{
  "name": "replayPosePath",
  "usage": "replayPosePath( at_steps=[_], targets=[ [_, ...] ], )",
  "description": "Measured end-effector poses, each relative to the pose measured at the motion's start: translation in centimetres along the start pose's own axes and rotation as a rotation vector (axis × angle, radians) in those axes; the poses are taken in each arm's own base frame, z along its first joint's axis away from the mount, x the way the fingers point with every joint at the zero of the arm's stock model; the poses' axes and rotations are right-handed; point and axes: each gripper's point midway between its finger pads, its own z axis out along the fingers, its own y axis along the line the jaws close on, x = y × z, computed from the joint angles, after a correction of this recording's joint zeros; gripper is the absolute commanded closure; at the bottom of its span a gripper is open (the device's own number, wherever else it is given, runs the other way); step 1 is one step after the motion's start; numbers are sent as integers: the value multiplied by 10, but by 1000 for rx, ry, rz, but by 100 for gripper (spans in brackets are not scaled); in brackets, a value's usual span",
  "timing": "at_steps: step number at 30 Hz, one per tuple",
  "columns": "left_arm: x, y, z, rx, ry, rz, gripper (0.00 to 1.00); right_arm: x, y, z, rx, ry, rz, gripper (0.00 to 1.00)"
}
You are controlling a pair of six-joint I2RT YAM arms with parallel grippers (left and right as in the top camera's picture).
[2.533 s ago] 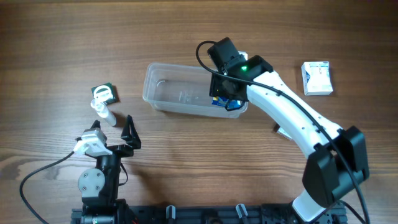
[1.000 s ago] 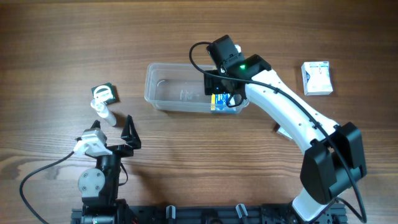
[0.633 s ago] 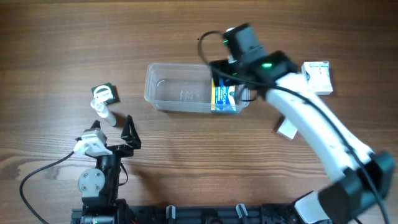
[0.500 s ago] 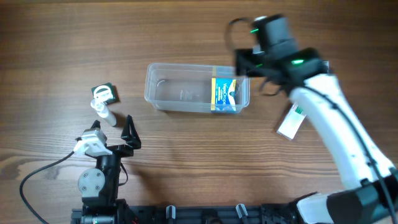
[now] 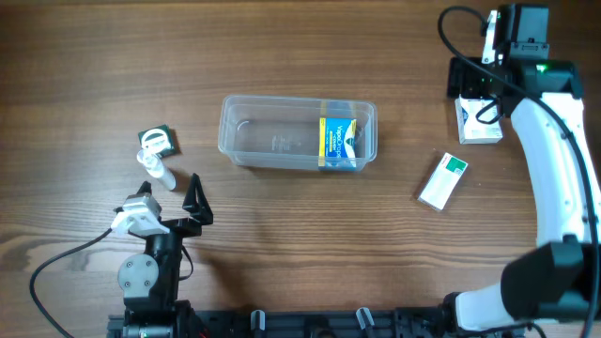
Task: Pack container
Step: 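Release the box, move right gripper to the white Hansaplast box, grasp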
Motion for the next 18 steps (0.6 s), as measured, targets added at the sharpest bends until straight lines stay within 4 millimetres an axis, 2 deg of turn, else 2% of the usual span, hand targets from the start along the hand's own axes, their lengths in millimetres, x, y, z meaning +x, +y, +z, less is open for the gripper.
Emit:
replayPosePath(
  at_steps=[5, 11, 18],
  targets=[
    [0, 0, 0, 0, 0, 0, 0, 18, -12, 38, 3, 102, -25, 0],
    [0, 0, 0, 0, 0, 0, 0, 43, -26, 77, -53, 202, 24, 0],
    [0, 0, 0, 0, 0, 0, 0, 67, -13, 113, -119, 299, -13, 0]
  ],
)
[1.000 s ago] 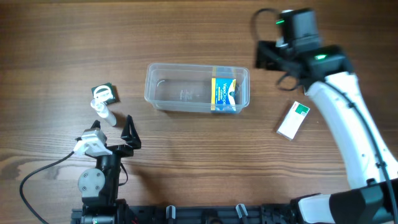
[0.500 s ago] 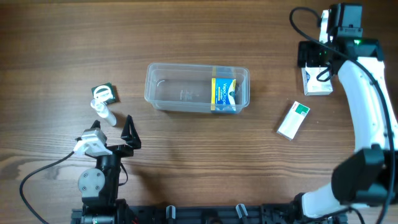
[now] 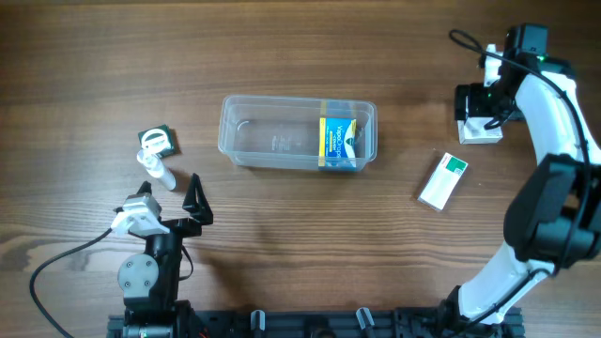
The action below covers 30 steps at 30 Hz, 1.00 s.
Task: Pack container
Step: 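Release the box, move right gripper to the white Hansaplast box, grasp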
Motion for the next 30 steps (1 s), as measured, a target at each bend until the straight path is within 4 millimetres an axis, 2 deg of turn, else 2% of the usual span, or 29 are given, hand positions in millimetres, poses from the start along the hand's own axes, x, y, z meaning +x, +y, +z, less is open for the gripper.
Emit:
replayPosePath(
  at_steps=[7, 21, 30],
  targets=[
    [0, 0, 0, 0, 0, 0, 0, 7, 4, 30, -14, 56, -10, 0],
    [0, 0, 0, 0, 0, 0, 0, -8, 1, 31, -2, -4, -28, 0],
    [0, 0, 0, 0, 0, 0, 0, -30, -13, 30, 78, -91, -102, 0]
  ],
)
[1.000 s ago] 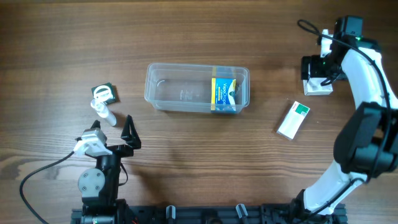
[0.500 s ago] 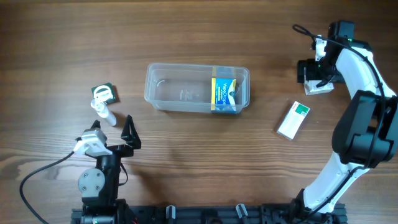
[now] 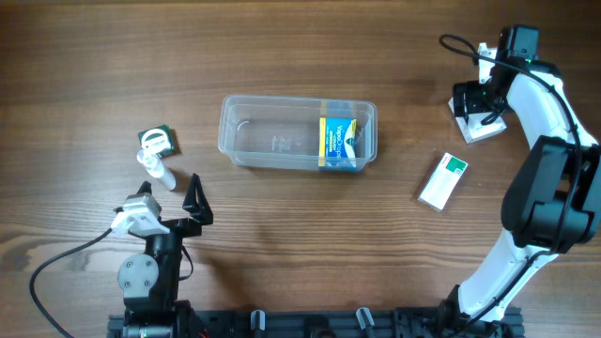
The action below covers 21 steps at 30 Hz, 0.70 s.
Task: Pack container
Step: 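Release the box, move right gripper to the white Hansaplast box, grasp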
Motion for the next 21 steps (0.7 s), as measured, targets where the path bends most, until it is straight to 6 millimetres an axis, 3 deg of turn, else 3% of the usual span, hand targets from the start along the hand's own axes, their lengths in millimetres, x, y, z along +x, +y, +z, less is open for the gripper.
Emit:
replayPosePath(
  at_steps=[5, 12, 21],
  targets=[
    [0, 0, 0, 0, 0, 0, 0, -10, -6, 0, 27, -38, -55, 0],
    [0, 0, 0, 0, 0, 0, 0, -12, 1, 0, -11, -53, -96, 0],
    [0, 0, 0, 0, 0, 0, 0, 0, 12, 8, -65, -5, -105, 0]
  ],
)
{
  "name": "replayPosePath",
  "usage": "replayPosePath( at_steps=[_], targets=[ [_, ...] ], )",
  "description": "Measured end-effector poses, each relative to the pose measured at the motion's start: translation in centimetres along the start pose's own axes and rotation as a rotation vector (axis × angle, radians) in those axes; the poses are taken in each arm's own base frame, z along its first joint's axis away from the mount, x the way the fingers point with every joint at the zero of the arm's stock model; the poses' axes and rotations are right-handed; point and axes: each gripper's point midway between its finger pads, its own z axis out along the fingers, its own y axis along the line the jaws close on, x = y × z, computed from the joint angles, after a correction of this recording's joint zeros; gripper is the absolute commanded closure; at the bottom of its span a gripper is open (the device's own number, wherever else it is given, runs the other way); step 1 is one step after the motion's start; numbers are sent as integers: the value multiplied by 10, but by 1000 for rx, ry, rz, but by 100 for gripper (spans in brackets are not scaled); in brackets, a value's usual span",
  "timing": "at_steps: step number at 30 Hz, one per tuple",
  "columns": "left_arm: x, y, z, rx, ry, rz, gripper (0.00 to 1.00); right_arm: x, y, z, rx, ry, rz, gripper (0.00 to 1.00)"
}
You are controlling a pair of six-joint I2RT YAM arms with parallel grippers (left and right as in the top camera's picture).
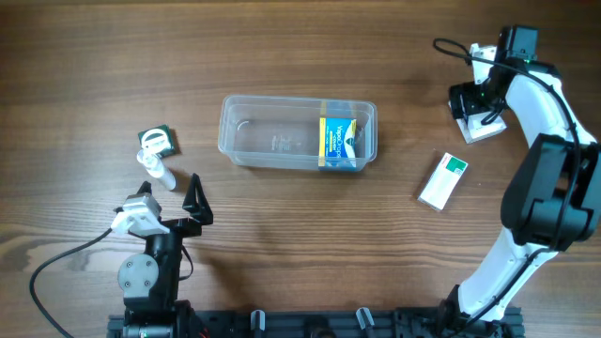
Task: Pack container
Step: 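Release the box, move right gripper to the white Hansaplast box, grasp, then carry the Hansaplast box into the container beside the VapoDrops box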
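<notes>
The clear plastic container point(297, 133) lies mid-table with a blue and yellow box point(340, 143) standing in its right end. At the far right my right gripper point(470, 105) is down on a small white box point(480, 131), which sits tilted under it, and looks shut on it. A white box with a green stripe point(442, 180) lies on the table below it. At the lower left my left gripper point(170, 192) rests open and empty. Just beyond its fingers lie a small white bottle-like item point(155, 172) and a small green and white packet point(156, 141).
The right arm's white links point(563, 160) run down the right edge of the table. The left arm's base point(146, 277) and its cable sit at the near left edge.
My right gripper and the small white box under it have shifted slightly to the left. The left arm and the other items have not moved.
My right gripper first hovered over the small white box at the far right, which lay square. Then it was down on the box. Later the box sat tilted under the gripper, and now both are a little further left.
</notes>
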Motion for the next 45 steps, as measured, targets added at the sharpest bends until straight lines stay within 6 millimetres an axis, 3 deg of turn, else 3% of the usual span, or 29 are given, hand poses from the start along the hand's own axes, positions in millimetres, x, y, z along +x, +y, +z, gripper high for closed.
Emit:
replayPosePath(
  at_steps=[10, 12, 15, 30, 39, 45],
  targets=[
    [0, 0, 0, 0, 0, 0, 0, 15, 10, 20, -38, 61, 2, 1],
    [0, 0, 0, 0, 0, 0, 0, 17, 11, 20, -44, 69, 17, 5],
    [0, 0, 0, 0, 0, 0, 0, 20, 13, 20, -51, 84, 56, 19],
    [0, 0, 0, 0, 0, 0, 0, 31, 18, 18, -63, 135, 196, 31],
    [0, 0, 0, 0, 0, 0, 0, 30, 32, 2, -146, 176, 287, 30],
    [0, 0, 0, 0, 0, 0, 0, 12, 46, -35, -225, 137, 296, 29]
  ],
)
